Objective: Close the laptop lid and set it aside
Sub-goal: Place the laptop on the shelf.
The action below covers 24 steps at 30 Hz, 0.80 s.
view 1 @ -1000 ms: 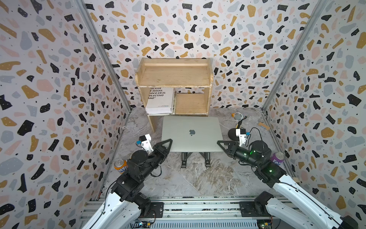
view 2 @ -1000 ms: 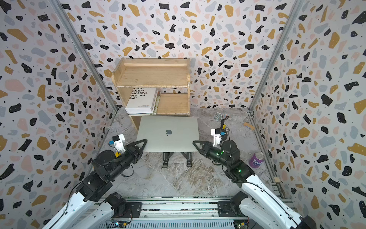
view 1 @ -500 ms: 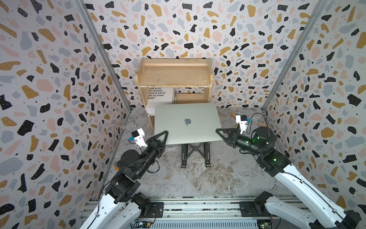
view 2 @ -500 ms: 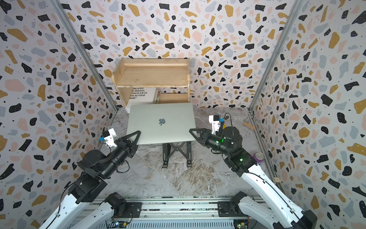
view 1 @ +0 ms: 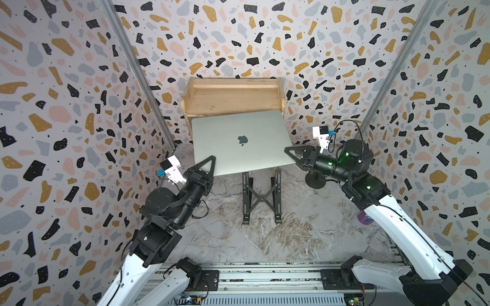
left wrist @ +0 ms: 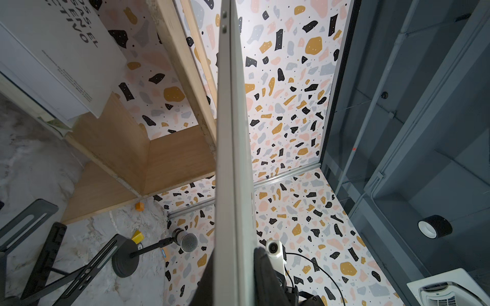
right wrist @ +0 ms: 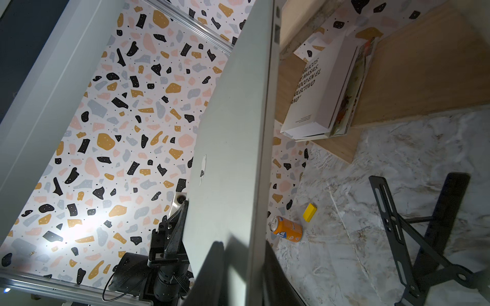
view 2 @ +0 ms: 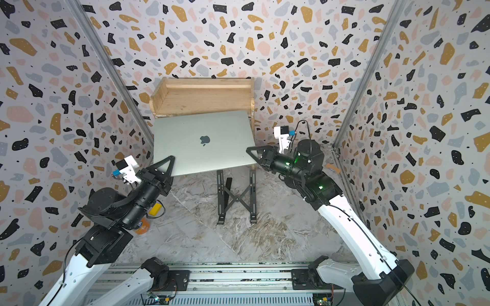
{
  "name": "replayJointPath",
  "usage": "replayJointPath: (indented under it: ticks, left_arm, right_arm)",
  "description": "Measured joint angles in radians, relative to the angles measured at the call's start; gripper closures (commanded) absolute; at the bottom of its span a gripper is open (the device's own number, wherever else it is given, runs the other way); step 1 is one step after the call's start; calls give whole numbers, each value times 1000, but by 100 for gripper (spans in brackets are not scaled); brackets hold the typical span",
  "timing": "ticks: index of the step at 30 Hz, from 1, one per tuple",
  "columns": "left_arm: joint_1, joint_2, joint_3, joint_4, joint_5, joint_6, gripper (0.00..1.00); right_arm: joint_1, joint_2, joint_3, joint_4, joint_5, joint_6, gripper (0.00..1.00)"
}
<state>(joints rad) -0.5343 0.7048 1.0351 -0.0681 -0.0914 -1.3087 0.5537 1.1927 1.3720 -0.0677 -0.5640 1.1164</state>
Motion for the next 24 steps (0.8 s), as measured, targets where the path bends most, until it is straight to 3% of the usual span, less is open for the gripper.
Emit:
replayJointPath:
  ticks: [9, 18, 24]
  left_arm:
    - [116, 123, 90, 13, 54, -24, 83]
    - [278, 291, 158, 32, 182, -85, 84]
    - [339, 407, 216, 55, 268, -110, 85]
  right_arm:
    - [-28, 168, 162, -3, -8, 11, 100]
    - [-49, 365, 315, -8, 13, 31, 100]
    - [-65, 437, 375, -15, 50, 45, 100]
